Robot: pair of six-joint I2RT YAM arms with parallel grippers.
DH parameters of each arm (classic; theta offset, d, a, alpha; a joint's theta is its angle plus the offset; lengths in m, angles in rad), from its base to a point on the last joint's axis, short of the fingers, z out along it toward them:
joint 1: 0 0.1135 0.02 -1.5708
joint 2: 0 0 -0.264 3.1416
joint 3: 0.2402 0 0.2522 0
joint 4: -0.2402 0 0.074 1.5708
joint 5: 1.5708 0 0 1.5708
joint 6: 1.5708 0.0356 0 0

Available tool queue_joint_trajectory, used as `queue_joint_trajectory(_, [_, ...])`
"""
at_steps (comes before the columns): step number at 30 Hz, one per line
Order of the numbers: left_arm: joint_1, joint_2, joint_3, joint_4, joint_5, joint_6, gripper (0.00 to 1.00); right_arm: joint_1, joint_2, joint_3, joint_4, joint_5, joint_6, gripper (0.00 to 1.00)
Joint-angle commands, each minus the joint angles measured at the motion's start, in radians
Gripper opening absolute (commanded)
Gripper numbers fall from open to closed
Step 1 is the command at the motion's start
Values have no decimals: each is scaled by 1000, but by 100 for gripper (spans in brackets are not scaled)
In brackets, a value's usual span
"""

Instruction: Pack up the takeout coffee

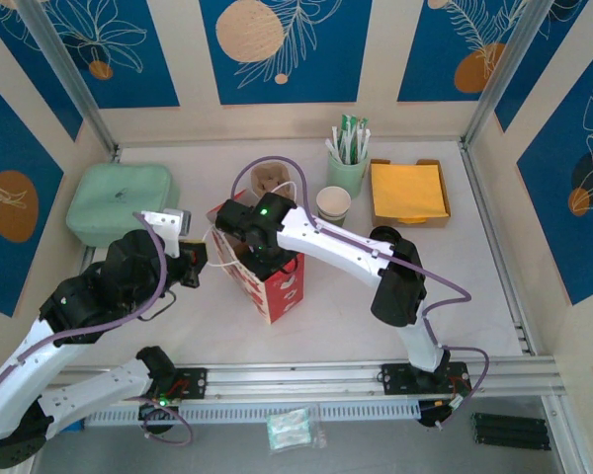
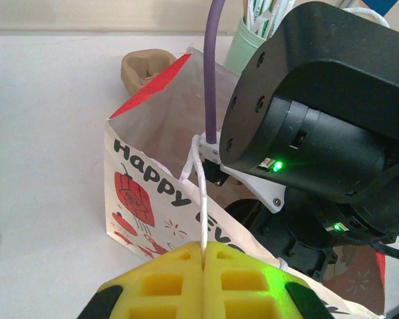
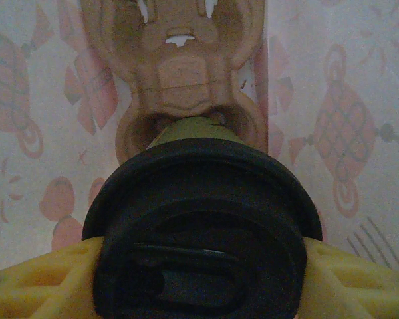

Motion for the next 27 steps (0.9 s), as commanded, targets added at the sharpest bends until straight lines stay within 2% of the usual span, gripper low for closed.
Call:
queue_joint_trajectory(1, [10, -2, -8, 8, 15, -11, 0, 4, 12, 13, -26, 13, 9, 59])
queue_joint_trajectory(27, [10, -4, -16, 14, 15, -18, 0, 6, 20, 26, -42, 32, 3, 59])
